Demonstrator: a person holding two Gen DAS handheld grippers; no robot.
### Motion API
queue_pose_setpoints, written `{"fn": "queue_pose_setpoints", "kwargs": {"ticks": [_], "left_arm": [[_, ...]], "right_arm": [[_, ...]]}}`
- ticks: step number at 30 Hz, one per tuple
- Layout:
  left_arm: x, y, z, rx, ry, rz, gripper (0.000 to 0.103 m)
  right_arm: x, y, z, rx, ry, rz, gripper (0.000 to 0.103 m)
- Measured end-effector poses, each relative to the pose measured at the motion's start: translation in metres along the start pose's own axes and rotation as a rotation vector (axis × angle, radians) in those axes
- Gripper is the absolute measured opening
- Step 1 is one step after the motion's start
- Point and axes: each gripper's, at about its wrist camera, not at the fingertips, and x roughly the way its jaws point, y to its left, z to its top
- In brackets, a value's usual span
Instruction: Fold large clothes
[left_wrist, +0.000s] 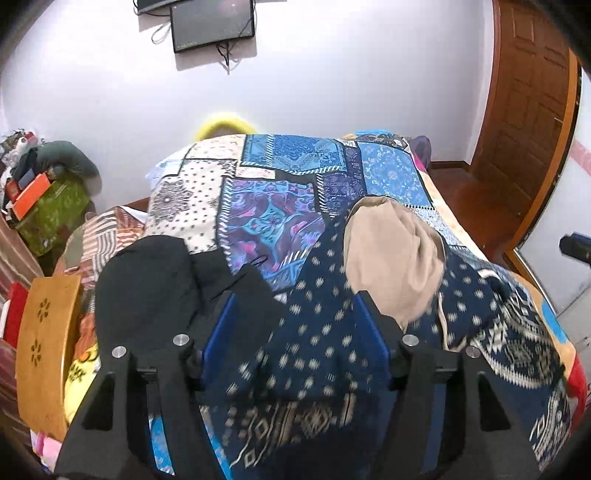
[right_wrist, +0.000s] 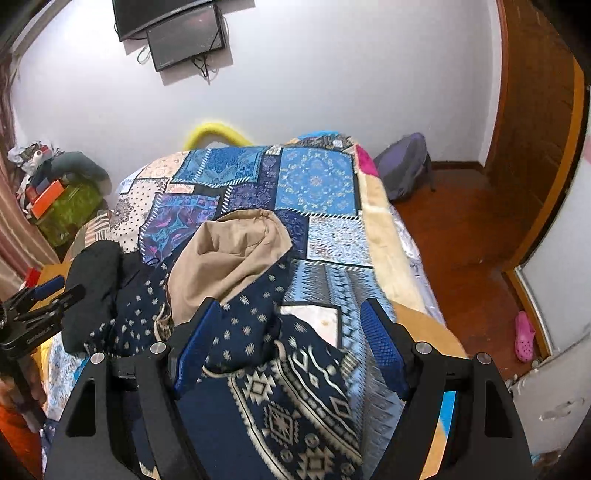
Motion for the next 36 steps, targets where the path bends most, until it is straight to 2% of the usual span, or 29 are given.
{"fn": "queue_pose_setpoints", "kwargs": {"ticks": [4,11,15,18,21,23,24,26,27,29,31,33,34,36], "left_arm": [[0.039,-0.002,0.015,-0.032,0.047,-0.029,0.063],[0.121,-0.005,0.029,-0.078,0.179,-0.112,0.063],[0.164,-0.013,0.025,-0.113,0.271,-0.234,0.063],[0.185,-0.014,0.020,-0.132,0.275,-0.227,0.065],[0.188,-0.001,0.021,-0.209,0.230,-0.244,0.065],[0.187,0.006,0.022,-0.239,0.213,-0.254,0.064],[0.187,0.011,0.021,-0.254,0.203,-0.246,0.060],[0.191,0.019,0.021,-0.273,0.209,-0.247,0.051],[0.195,0.022,0.020,-0.287,0.222,-0.265,0.051],[0.198,0.025,0.017,-0.310,0.221,-0.287,0.050],[0.194,0.021,0.018,-0.277,0.205,-0.287,0.041],[0.191,0.019,0.018,-0.254,0.199,-0.283,0.021],[0.188,0.020,0.018,-0.252,0.204,-0.289,0.016],[0.178,0.023,0.020,-0.248,0.215,-0.292,0.013]], "right_arm": [[0.035,-0.004,0.013,0.046,0.065,0.046,0.075],[0.119,-0.017,0.030,0.219,0.209,0.136,0.075],[0.158,-0.019,0.032,0.262,0.264,0.125,0.075],[0.184,-0.021,0.029,0.287,0.331,0.133,0.075],[0.203,-0.021,0.022,0.304,0.373,0.147,0.074],[0.209,-0.019,0.021,0.280,0.368,0.118,0.064],[0.211,-0.018,0.020,0.269,0.367,0.102,0.059],[0.213,-0.018,0.019,0.264,0.365,0.101,0.038],[0.213,-0.018,0.018,0.266,0.367,0.110,0.034],[0.213,-0.018,0.019,0.267,0.363,0.130,0.016],[0.209,-0.016,0.021,0.259,0.335,0.135,0.010],[0.193,-0.015,0.026,0.234,0.288,0.126,0.009],[0.188,-0.014,0.028,0.223,0.275,0.125,0.008],[0.165,-0.009,0.035,0.177,0.225,0.127,0.008]]}}
